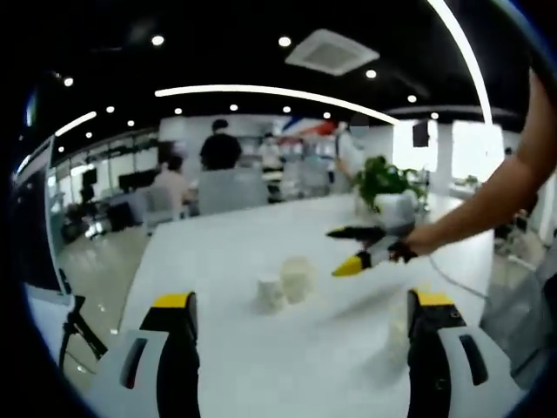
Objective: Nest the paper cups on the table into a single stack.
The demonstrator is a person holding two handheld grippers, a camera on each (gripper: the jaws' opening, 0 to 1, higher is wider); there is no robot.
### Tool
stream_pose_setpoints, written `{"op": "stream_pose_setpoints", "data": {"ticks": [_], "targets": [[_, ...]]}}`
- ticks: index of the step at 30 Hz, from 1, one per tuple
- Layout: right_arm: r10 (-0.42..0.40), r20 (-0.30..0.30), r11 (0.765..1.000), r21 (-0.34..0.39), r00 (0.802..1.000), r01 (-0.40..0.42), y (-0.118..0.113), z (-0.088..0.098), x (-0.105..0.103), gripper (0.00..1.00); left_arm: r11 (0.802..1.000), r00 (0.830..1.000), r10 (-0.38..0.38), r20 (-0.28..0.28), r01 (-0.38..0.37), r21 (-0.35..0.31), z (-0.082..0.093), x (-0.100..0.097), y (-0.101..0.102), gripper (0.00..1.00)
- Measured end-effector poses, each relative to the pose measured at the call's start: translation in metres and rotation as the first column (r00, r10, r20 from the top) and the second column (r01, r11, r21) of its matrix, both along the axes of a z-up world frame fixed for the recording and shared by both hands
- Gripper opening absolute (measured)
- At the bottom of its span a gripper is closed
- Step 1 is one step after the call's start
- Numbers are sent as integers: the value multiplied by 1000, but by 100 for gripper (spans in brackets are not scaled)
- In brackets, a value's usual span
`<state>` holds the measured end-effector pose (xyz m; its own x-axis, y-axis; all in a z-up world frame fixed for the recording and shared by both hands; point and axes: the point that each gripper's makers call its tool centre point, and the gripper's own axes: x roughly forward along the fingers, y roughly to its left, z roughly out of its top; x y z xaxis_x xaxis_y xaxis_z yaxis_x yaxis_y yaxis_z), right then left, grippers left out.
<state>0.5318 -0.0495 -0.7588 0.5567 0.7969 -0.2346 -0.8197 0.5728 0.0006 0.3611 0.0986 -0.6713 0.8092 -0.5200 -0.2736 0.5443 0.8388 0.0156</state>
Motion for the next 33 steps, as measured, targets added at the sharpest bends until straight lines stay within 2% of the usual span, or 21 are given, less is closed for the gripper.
{"op": "stream_pose_setpoints", "data": {"ticks": [2, 3, 11, 16, 19, 22, 28, 33], "targets": [[2, -8, 1000, 3, 1000, -2, 3, -2, 2, 100, 1000, 1000, 2, -7, -2, 6, -2, 1, 0, 98], [4, -37, 1000, 3, 999, -4, 5, -7, 3, 100, 1000, 1000, 2, -11, -2, 14, -3, 1, -1, 98], [27, -56, 1000, -12, 998, -28, 16, -21, 14, 98, 999, 999, -20, -33, 22, 47, -17, 7, 5, 98], [32, -81, 999, -24, 996, -34, 21, -38, 24, 92, 999, 999, -15, -36, 17, 48, -17, 9, 5, 98], [45, -92, 998, -36, 995, -48, 26, -46, 27, 89, 999, 999, -12, -52, 14, 47, -23, 6, 6, 98], [51, -101, 997, -46, 994, -55, 30, -51, 32, 82, 998, 997, -11, -78, 15, 54, -34, 1, 9, 98], [81, -125, 994, -67, 989, -90, 41, -60, 35, 60, 998, 995, -4, -95, 9, 59, -39, 4, 16, 98], [89, -136, 992, -73, 987, -100, 44, -68, 40, 56, 998, 995, -3, -101, 9, 61, -40, 7, 16, 98]]}}
